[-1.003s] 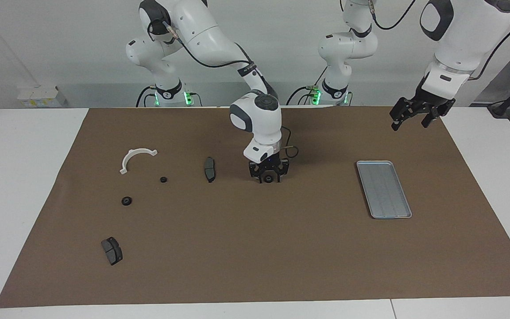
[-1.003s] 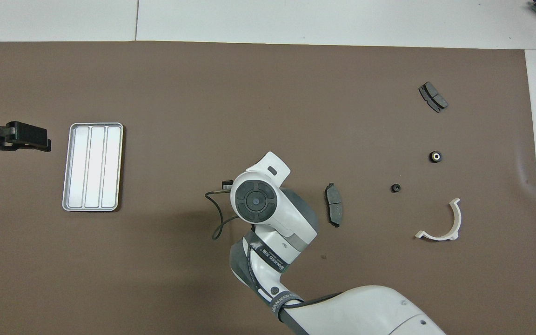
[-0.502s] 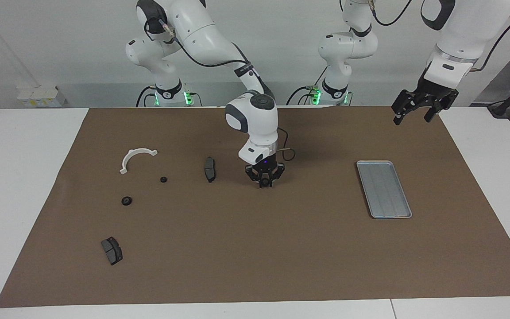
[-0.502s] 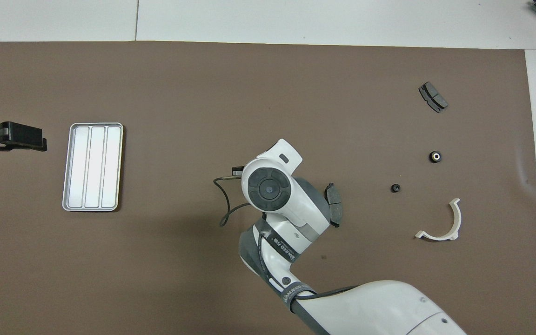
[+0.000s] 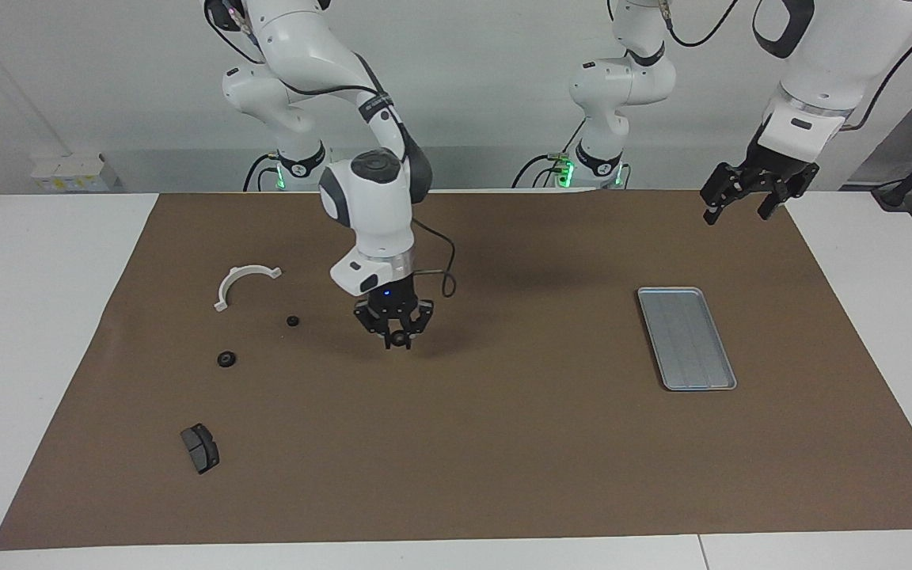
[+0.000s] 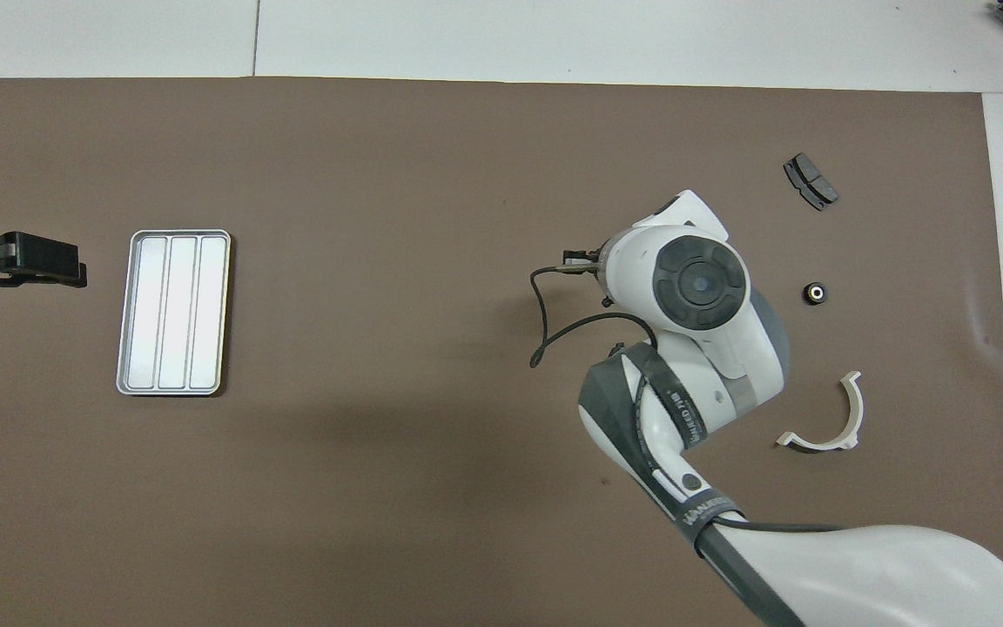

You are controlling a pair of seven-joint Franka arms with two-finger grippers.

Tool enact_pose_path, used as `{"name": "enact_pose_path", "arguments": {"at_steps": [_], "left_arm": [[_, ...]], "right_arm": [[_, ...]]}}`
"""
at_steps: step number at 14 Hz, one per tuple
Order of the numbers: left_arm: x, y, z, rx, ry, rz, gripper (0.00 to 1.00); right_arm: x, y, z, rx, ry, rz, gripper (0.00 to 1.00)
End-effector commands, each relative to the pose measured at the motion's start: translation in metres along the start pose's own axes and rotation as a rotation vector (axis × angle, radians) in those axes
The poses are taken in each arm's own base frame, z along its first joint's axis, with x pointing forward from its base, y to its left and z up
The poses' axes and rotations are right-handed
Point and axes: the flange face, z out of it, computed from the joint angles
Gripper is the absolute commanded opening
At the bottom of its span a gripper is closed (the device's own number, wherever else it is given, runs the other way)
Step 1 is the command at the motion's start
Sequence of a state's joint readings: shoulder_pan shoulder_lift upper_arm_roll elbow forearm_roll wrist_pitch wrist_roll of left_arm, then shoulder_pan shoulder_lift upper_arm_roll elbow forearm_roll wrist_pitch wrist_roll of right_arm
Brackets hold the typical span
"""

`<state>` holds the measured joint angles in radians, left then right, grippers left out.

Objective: Place bearing gear from tray to pile

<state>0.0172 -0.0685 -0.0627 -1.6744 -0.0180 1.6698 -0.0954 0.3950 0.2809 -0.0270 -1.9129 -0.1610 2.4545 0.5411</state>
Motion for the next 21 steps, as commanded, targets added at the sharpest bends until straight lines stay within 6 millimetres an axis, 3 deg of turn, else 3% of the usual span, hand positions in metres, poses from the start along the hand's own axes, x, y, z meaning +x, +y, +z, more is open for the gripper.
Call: {"name": "enact_pose_path", "arguments": {"at_steps": [1, 7, 9, 11, 12, 13, 15, 21], "left_arm": [[-0.011, -0.004, -0.001, 0.021, -0.008, 0.002, 1.00], [-0.011, -0.007, -0.001, 0.022, -0.011, -0.007, 1.00], [-0.011, -0.006, -0.001, 0.021, -0.011, -0.005, 1.00], [-0.011, -0.007, -0.001, 0.022, -0.011, -0.007, 1.00], [-0.011, -0.007, -0.001, 0.020, -0.012, -0.008, 1.00], [-0.011, -0.007, -0.001, 0.022, -0.011, -0.007, 1.00], [-0.011, -0.006, -0.001, 0.021, -0.011, -0.005, 1.00], [-0.011, -0.006, -0.001, 0.021, -0.011, -0.005, 1.00]], "right_arm": [[0.008, 0.057, 0.004, -0.034, -0.009, -0.052, 0.01], [0.026, 0.174, 0.049, -0.082, -0.071, -0.051, 0.06], [0.028, 0.187, 0.073, -0.074, -0.045, -0.036, 0.10], [0.031, 0.185, 0.094, -0.064, -0.020, -0.040, 0.16], [0.034, 0.183, 0.093, -0.062, -0.017, -0.037, 0.43], [0.036, 0.182, 0.090, -0.062, -0.017, -0.038, 0.98], [0.040, 0.181, 0.070, -0.060, -0.013, -0.023, 1.00], [0.035, 0.188, -0.068, -0.049, -0.095, 0.043, 1.00]]}}
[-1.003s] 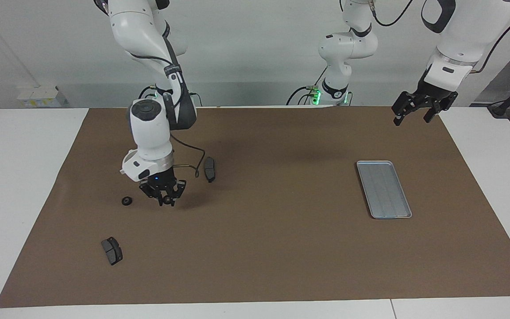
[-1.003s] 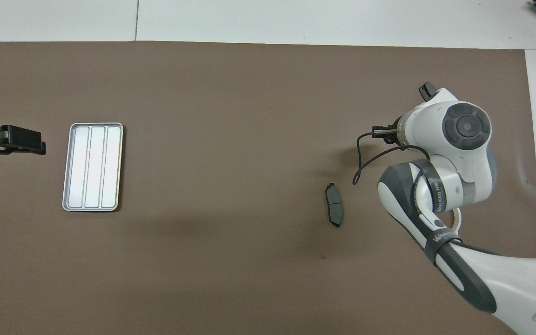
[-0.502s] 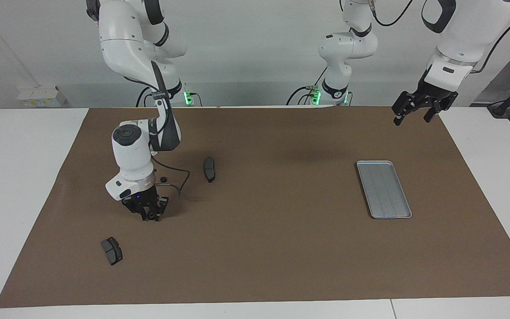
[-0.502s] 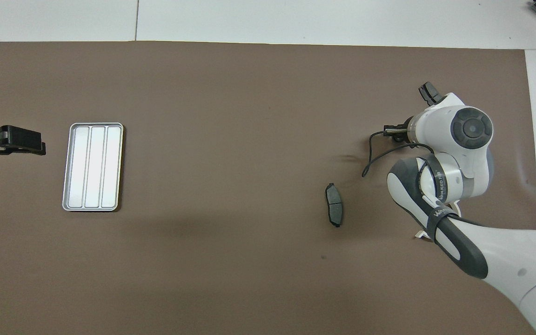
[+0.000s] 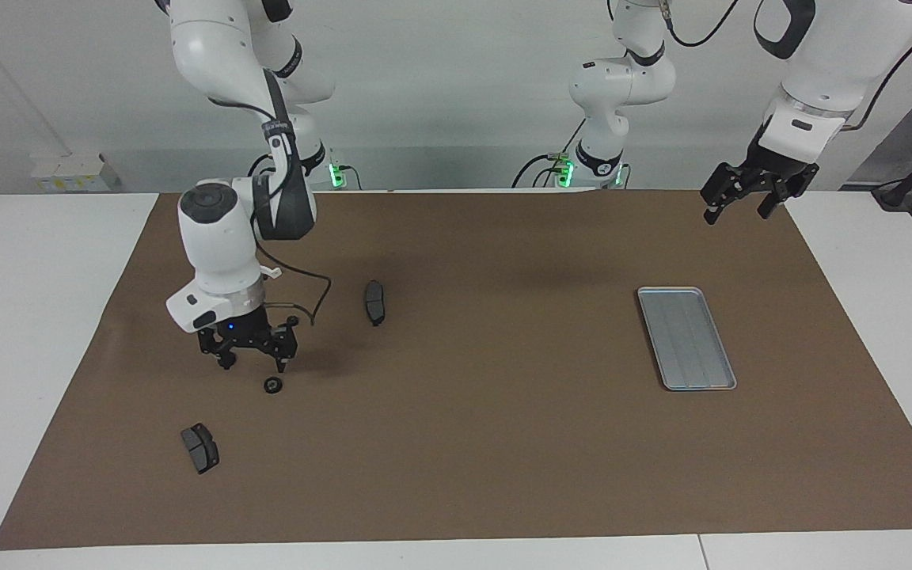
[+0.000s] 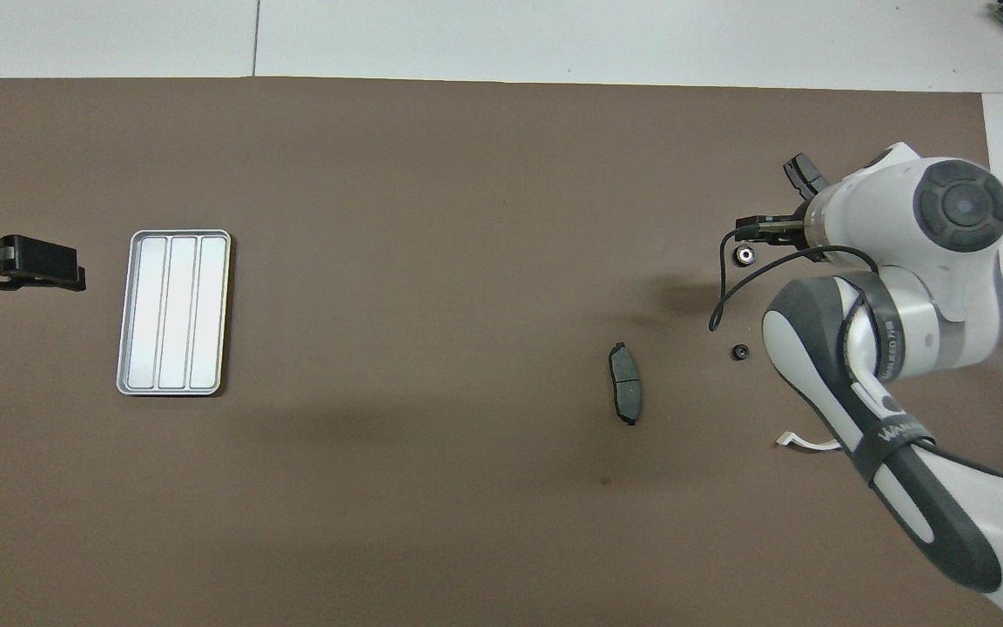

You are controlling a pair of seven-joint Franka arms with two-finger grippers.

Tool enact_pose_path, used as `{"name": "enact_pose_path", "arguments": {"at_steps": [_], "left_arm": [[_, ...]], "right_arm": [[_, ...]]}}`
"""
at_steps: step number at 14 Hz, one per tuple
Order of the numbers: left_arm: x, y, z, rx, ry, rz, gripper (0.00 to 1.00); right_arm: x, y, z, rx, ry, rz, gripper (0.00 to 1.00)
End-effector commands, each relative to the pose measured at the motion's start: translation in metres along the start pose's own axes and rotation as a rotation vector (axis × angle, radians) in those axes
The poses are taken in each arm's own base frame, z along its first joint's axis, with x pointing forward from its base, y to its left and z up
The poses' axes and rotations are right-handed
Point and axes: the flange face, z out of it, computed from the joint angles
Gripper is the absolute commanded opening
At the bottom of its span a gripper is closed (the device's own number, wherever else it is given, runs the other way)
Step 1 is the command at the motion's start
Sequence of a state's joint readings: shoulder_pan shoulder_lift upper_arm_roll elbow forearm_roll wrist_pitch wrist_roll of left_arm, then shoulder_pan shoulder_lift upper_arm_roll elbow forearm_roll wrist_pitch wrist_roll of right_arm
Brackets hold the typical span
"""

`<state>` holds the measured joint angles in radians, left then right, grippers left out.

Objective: Place bearing gear from tray to pile

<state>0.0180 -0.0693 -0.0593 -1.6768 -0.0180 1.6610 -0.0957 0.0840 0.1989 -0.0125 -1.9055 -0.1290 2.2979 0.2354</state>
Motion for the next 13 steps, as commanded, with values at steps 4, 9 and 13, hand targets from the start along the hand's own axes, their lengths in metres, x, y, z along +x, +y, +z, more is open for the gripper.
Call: {"name": "enact_pose_path", "arguments": {"at_steps": [4, 9, 13], "left_arm": [[-0.010, -0.004, -0.003, 0.019, -0.001, -0.004, 1.00], [-0.010, -0.004, -0.003, 0.019, -0.001, -0.004, 1.00], [-0.010, -0.004, -0.003, 0.020, -0.001, -0.002, 1.00]], "right_arm": [[-0.033, 0.015, -0.110, 0.046, -0.043, 0.043, 1.00], [-0.012, 0.025, -0.190, 0.085, -0.094, 0.019, 1.00], [-0.005, 0.036, -0.204, 0.066, -0.117, -0.012, 1.00]]}}
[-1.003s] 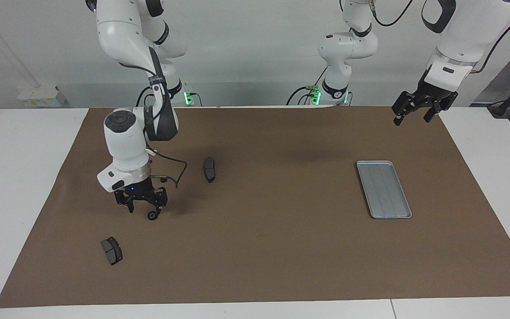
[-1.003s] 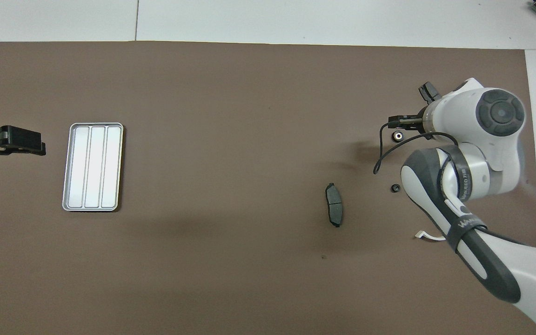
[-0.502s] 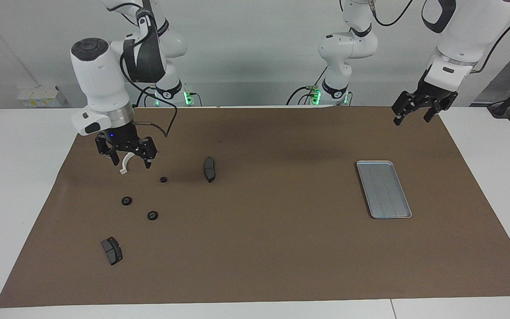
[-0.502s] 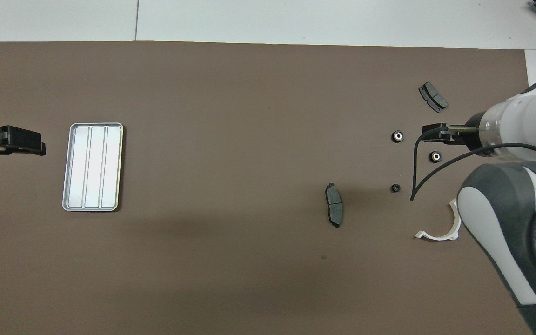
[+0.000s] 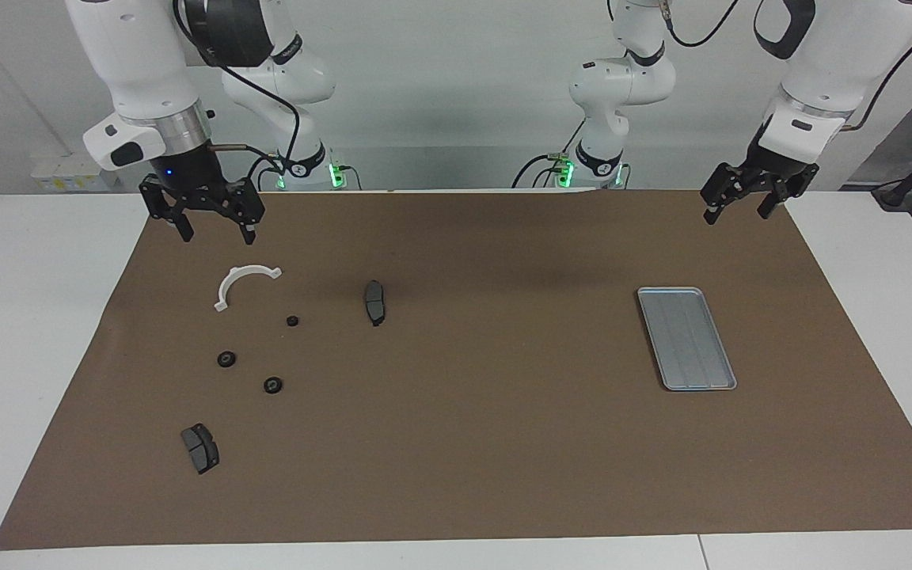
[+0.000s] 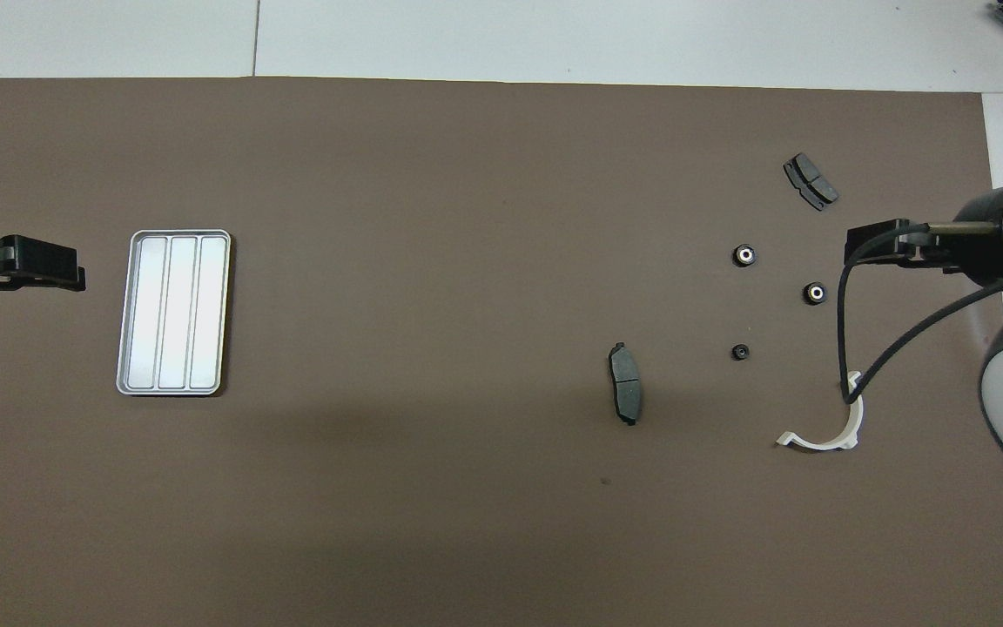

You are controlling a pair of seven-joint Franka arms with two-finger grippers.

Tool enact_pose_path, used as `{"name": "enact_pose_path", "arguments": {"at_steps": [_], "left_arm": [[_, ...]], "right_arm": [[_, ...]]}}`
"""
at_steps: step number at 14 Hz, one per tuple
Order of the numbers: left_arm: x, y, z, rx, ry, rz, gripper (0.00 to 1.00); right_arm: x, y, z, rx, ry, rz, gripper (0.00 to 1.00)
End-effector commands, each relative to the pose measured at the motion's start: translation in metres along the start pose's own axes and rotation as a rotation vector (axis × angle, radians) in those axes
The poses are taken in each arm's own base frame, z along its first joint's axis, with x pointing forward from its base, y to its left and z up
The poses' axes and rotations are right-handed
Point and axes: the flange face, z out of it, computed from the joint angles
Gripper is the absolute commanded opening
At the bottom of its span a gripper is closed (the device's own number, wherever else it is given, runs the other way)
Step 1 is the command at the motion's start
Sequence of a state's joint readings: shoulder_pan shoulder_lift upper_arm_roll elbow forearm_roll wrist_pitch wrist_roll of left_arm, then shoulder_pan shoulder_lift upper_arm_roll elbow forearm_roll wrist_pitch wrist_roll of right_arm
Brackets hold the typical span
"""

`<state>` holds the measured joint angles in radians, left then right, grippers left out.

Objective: Place bearing gear from tray to pile

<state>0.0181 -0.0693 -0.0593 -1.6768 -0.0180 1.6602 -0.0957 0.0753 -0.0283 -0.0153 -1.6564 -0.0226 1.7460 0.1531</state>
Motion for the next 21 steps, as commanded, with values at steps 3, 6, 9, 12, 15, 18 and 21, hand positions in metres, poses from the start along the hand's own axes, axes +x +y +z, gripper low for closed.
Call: {"name": "enact_pose_path", "arguments": {"at_steps": [3, 6, 9, 12, 15, 18, 21], "left_arm": [[-0.010, -0.005, -0.003, 0.020, 0.000, -0.004, 1.00], [-0.010, -0.005, -0.003, 0.020, 0.000, -0.004, 1.00], [-0.010, -0.005, -0.003, 0.020, 0.000, -0.004, 1.00], [-0.010, -0.004, -0.003, 0.019, 0.000, -0.004, 1.00], [-0.010, -0.005, -0.003, 0.020, 0.000, -0.002, 1.00], [-0.010, -0.004, -0.003, 0.020, 0.000, -0.002, 1.00], [-0.010, -0.005, -0.003, 0.020, 0.000, -0.004, 1.00]], "right_arm": [[0.007, 0.021, 0.006, 0.003, -0.055, 0.004, 1.00], [0.002, 0.025, 0.008, 0.003, -0.093, 0.007, 1.00], [0.001, 0.029, 0.010, 0.004, -0.103, -0.008, 1.00], [0.001, 0.028, 0.012, 0.002, -0.099, -0.010, 1.00], [-0.005, 0.025, 0.016, 0.003, -0.109, -0.010, 1.00], [-0.008, 0.024, 0.019, 0.003, -0.115, -0.019, 1.00], [-0.009, 0.024, 0.019, 0.003, -0.113, -0.016, 1.00]]}}
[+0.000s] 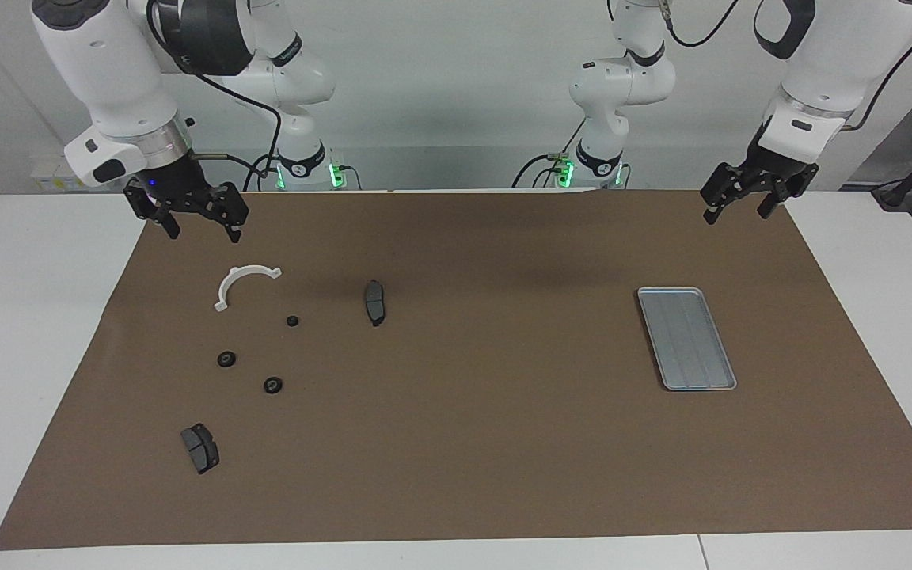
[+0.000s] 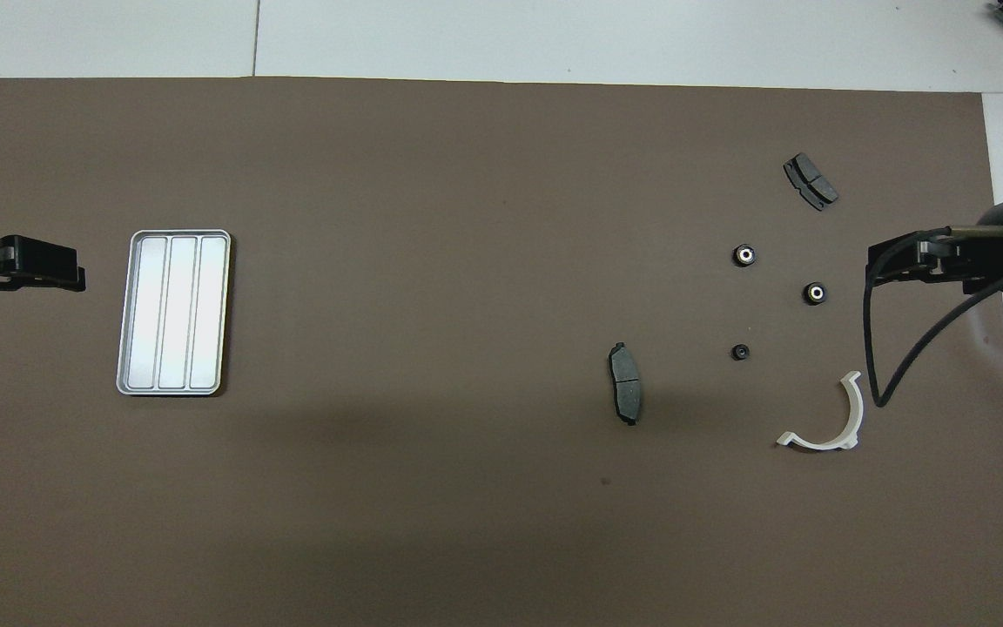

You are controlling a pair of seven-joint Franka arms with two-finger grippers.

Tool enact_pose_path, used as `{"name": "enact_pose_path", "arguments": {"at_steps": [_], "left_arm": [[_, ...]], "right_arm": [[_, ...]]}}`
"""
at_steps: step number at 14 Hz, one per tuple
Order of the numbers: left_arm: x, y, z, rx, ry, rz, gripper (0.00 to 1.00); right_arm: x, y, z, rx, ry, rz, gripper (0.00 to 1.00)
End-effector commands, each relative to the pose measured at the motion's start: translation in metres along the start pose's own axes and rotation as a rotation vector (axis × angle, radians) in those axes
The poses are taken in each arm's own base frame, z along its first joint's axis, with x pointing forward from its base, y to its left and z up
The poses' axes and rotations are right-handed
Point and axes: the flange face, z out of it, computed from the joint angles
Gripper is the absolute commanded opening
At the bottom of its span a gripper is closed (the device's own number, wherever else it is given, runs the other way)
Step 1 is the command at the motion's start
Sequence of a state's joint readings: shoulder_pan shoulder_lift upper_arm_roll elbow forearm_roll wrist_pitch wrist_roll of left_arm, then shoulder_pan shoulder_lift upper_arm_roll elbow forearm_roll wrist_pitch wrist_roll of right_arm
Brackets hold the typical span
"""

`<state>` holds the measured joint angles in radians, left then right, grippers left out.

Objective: Place bearing gear from tray to pile

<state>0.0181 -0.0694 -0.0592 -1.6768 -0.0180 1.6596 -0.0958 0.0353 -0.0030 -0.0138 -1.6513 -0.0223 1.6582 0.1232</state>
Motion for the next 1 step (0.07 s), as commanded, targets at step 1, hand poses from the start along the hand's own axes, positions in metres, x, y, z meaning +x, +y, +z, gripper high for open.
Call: {"name": "enact_pose_path", "arguments": {"at_steps": [1], "left_arm": [[-0.0100, -0.0045, -0.0027, 0.020, 0.000, -0.004, 1.00]], "right_arm": [[-0.0074, 0.0025, -0.0006, 0.019, -0.006, -0.025, 1.00]]}}
